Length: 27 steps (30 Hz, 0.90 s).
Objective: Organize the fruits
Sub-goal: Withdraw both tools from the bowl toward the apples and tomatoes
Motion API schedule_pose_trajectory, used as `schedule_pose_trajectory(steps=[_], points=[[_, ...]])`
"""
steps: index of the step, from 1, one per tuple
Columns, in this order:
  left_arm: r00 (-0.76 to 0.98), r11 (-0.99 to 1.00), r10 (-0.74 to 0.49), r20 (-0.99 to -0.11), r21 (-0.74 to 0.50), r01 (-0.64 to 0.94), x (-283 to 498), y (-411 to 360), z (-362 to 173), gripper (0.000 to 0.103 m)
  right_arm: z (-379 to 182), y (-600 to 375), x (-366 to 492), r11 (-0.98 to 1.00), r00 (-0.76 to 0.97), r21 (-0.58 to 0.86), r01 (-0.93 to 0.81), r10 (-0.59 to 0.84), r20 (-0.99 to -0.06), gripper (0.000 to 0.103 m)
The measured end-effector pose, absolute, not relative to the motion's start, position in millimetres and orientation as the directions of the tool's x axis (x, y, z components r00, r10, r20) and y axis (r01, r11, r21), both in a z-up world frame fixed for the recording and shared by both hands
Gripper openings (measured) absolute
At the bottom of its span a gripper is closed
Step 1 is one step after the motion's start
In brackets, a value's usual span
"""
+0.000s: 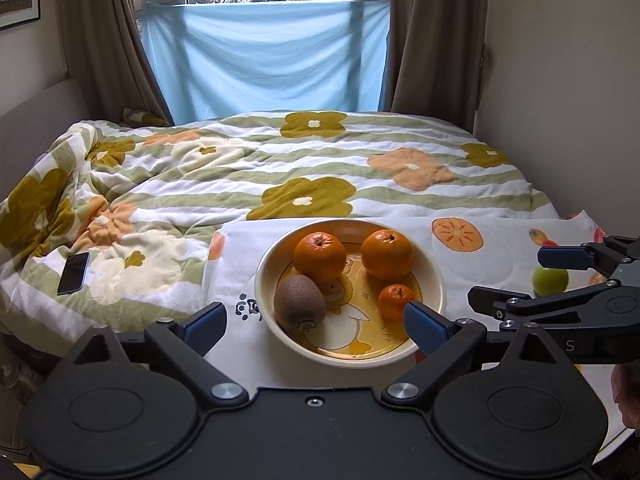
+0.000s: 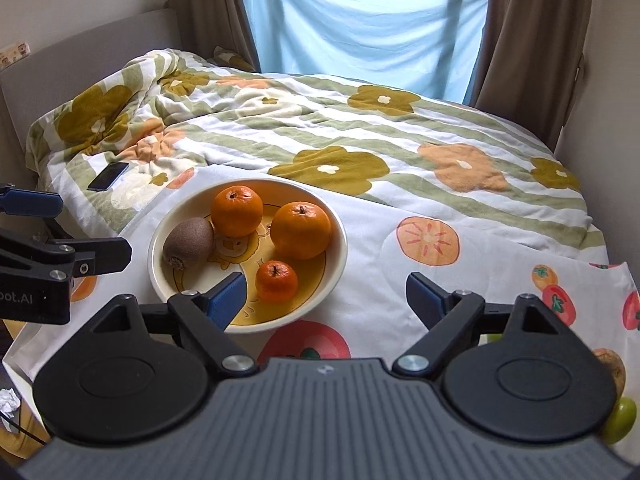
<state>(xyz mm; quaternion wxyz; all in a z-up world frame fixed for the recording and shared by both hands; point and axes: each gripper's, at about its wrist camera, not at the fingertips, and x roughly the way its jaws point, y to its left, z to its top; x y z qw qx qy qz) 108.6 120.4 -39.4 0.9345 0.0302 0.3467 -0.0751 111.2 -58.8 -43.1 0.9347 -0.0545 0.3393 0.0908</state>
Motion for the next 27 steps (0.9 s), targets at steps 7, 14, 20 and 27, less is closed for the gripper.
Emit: schedule_pose_trajectory(steps=[7, 14, 20, 27], points=[[0.756, 0.974, -0.137, -0.641, 0.051, 0.22, 83.7, 81.7, -32.5, 0.099, -29.6, -97.8, 66.6, 0.991, 0.78, -0.023, -0.131, 0.088, -0.62, 0.103], [0.744, 0.952, -0.185, -0.642, 0.071, 0.298, 65.6, 42.6, -31.9, 0.099, -23.9, -148.0, 35.4, 1.0, 0.784, -0.002, -0.021, 0.015, -0.621, 0.103], [0.735, 0.924, -0.238, -0.635, 0.084, 0.372, 61.6, 4.5, -32.7, 0.099, -26.4, -189.1, 17.7, 0.997, 0.781, 0.001, 0.074, -0.058, -0.621, 0.103], [0.698, 0.873, -0.314, -0.644, 0.093, 0.479, 77.8, -35.8, -42.6, 0.099, -40.9, -224.4, 10.9, 0.987, 0.754, 0.004, 0.159, -0.119, -0.646, 0.103]])
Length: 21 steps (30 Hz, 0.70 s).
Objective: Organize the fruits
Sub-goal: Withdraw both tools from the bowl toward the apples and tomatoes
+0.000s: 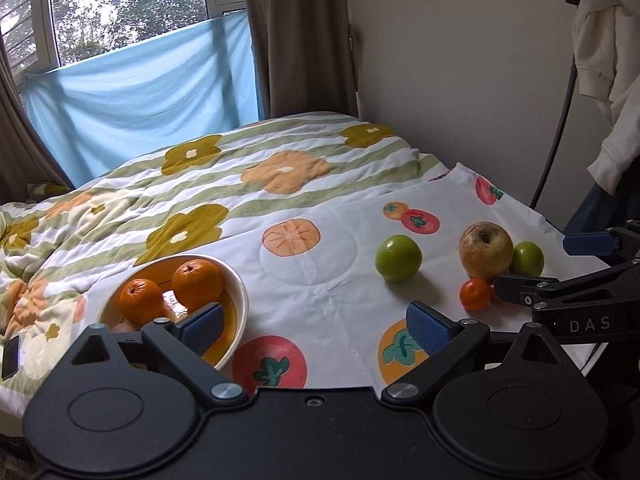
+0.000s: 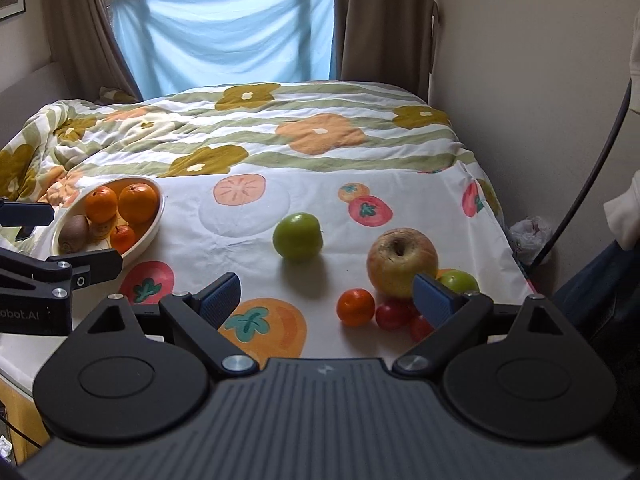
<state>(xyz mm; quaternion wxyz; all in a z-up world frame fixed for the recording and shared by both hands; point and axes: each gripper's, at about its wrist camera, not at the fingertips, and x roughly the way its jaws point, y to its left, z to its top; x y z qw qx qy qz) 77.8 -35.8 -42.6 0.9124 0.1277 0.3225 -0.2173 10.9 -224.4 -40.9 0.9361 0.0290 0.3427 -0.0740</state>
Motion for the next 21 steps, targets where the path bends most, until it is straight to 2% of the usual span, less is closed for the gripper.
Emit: schedule_pose_trajectory(steps=[12, 21], points=[[0.614, 0.766, -0.406, -0.677, 0.115, 0.633, 127.9, -80.5, -70.5, 0.099, -71.5, -244.2, 25.0, 0.946, 0.681, 0.02, 0.324, -0.219, -0.699, 0.103], [0.516, 0.642, -0.469, -0.717, 0.125, 0.756, 176.2, -113.5, -94.6, 0.092, -90.8, -249.3, 42.4, 0.892, 0.608, 0.045, 0.451, -0.269, -0.747, 0.103]])
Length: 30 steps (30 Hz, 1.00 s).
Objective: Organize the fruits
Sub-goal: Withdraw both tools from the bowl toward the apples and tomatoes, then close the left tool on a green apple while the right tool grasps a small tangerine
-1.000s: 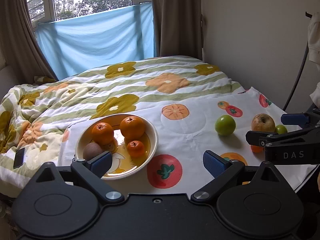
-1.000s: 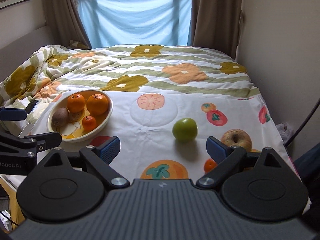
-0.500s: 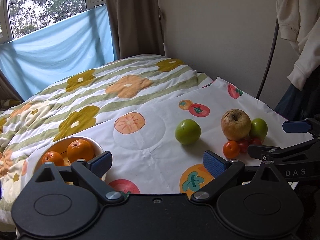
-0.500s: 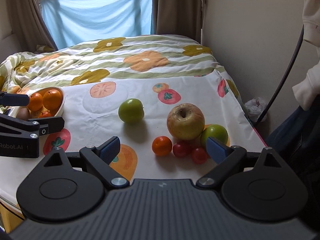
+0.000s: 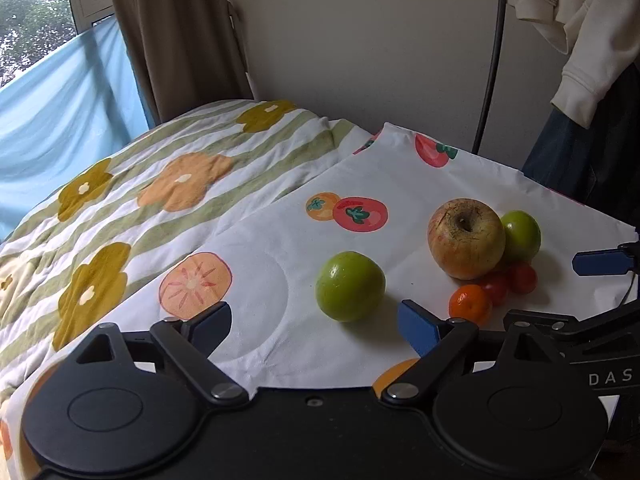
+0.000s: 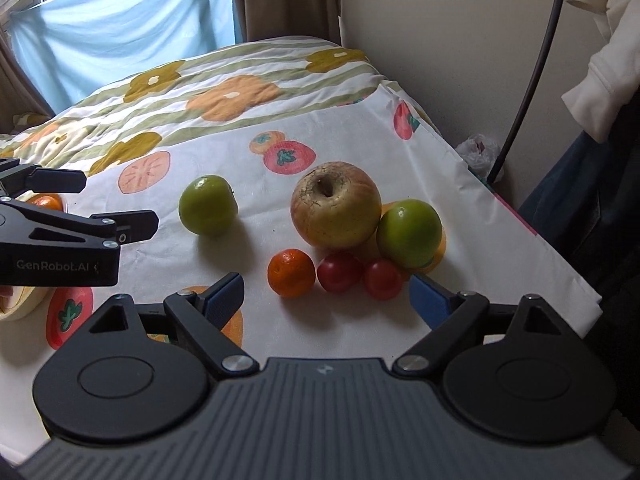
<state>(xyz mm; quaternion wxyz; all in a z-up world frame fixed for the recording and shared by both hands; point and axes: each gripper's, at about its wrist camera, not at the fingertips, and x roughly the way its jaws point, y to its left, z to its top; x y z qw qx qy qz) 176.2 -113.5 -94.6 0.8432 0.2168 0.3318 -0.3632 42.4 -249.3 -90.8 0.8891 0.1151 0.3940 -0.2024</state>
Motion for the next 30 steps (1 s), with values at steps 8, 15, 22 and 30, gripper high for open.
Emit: schedule_pose_trajectory(steps=[8, 15, 22, 30], points=[[0.401, 0.54, -0.5, -0.768, 0.086, 0.837, 204.6, -142.4, -121.7, 0.081, -105.0, -248.9, 52.9, 0.854, 0.558, 0.046, 0.518, -0.297, -0.775, 0.103], [0.353, 0.497, -0.505, -0.787, 0.069, 0.865, 214.5, -156.4, -136.3, 0.074, -111.0, -241.0, 58.2, 0.845, 0.539, 0.048, 0.533, -0.295, -0.789, 0.103], [0.336, 0.487, -0.501, -0.798, 0.061, 0.871, 221.9, -166.5, -143.8, 0.065, -117.5, -236.3, 69.4, 0.848, 0.529, 0.063, 0.526, -0.268, -0.805, 0.086], [0.325, 0.469, -0.498, -0.804, 0.065, 0.881, 222.2, -165.4, -145.3, 0.06, -123.2, -234.2, 84.1, 0.846, 0.526, 0.074, 0.528, -0.257, -0.811, 0.076]])
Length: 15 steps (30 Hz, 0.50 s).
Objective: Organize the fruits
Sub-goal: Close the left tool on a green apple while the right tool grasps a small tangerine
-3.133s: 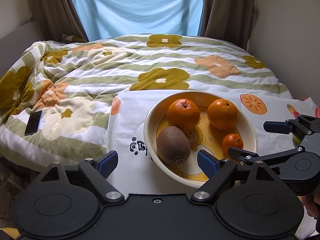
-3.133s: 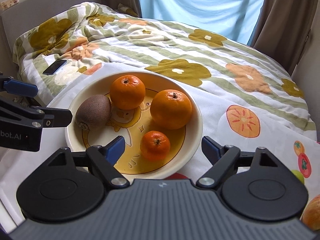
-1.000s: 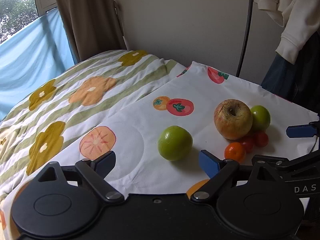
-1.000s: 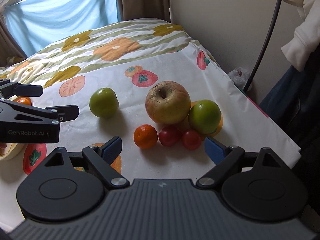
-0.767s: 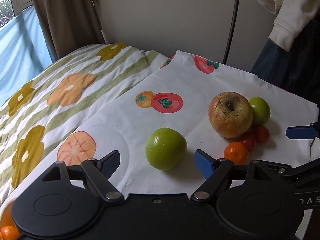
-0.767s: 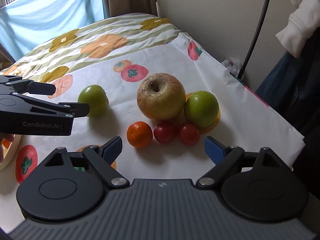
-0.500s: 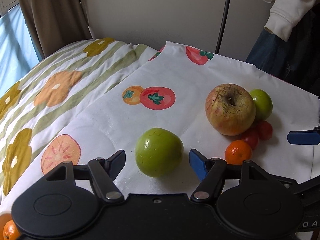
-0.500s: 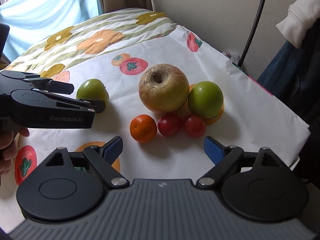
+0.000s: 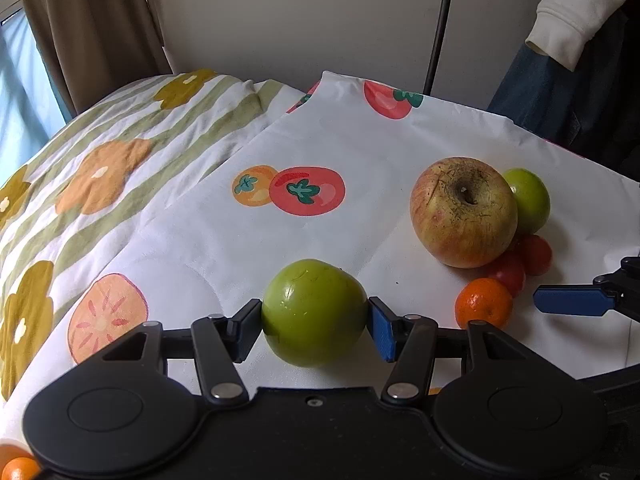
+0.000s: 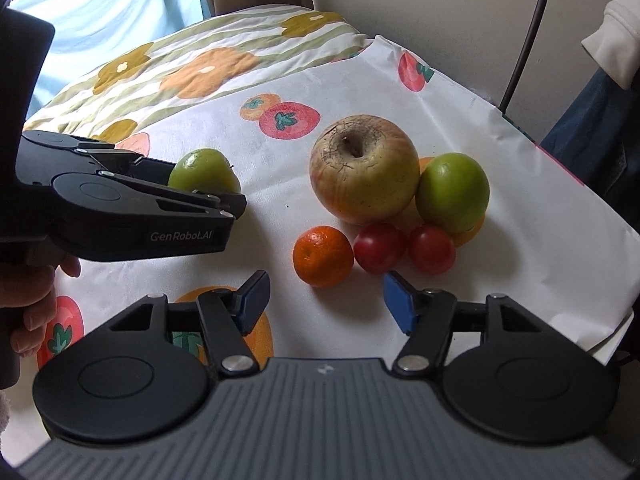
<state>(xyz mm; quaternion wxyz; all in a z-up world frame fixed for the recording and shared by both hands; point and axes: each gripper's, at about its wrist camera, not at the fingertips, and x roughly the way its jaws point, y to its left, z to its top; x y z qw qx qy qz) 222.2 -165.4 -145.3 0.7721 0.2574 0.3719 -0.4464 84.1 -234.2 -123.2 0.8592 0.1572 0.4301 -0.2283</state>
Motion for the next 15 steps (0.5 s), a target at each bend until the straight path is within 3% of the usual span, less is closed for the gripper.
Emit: schedule_pose_trajectory(steps=[6, 15], points=[[0.331, 0.476, -0.489, -0.807, 0.07, 0.876, 222.1, -162.8, -144.9, 0.06, -127.4, -235.3, 92.1, 0.842, 0.521, 0.09, 0.532, -0.242, -0.819, 0.067], [0.34, 0.507, -0.478, -0.81, 0.061, 0.86, 225.6, -154.7, -144.6, 0.06, -132.6, -239.9, 100.5, 0.829, 0.516, 0.115, 0.547, -0.226, -0.827, 0.063]])
